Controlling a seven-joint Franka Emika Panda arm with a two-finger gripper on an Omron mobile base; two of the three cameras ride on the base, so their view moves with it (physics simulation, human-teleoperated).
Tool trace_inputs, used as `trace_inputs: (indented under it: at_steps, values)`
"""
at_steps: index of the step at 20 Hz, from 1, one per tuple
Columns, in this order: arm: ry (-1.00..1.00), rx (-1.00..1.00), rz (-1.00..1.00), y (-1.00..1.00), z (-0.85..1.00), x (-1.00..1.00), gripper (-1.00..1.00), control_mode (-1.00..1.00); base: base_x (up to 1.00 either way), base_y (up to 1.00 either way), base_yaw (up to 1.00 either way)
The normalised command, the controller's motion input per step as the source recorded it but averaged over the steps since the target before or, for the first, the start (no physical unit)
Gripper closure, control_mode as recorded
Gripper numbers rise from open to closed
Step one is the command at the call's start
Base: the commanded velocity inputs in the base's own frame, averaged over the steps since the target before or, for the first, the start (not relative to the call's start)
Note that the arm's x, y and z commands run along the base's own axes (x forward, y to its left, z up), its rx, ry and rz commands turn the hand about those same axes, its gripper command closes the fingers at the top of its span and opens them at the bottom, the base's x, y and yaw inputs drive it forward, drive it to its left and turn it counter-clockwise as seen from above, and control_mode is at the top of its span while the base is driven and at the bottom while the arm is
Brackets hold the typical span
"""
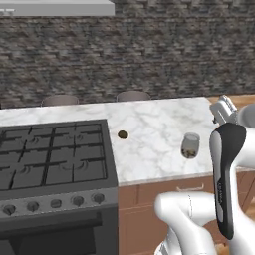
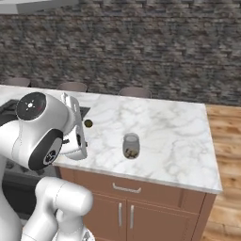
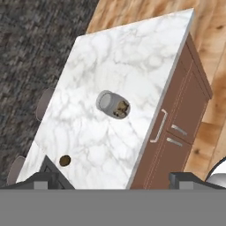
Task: Pick the jar and jar from the dining table and place them in the open cabinet. Close the cabinet after placing the objects.
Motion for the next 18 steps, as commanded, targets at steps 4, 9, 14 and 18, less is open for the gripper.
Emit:
trace_inputs:
  at_steps: [4, 9, 14, 18]
  values:
    - [0.00, 0.00, 0.00, 0.00, 0.00, 0.00, -1.00, 1.00, 0.29, -0.30, 0.21]
    - [0.00, 0.00, 0.00, 0.00, 0.00, 0.00, -1.00, 1.00, 0.31, -0.30, 0.20]
    - [0.00, 0.00, 0.00, 0.00, 0.00, 0.00, -1.00, 1.00, 0.36, -0.29, 0.19]
    - [0.00, 0.00, 0.00, 0.00, 0.00, 0.00, -1.00, 1.00, 0.35, -0.29, 0.19]
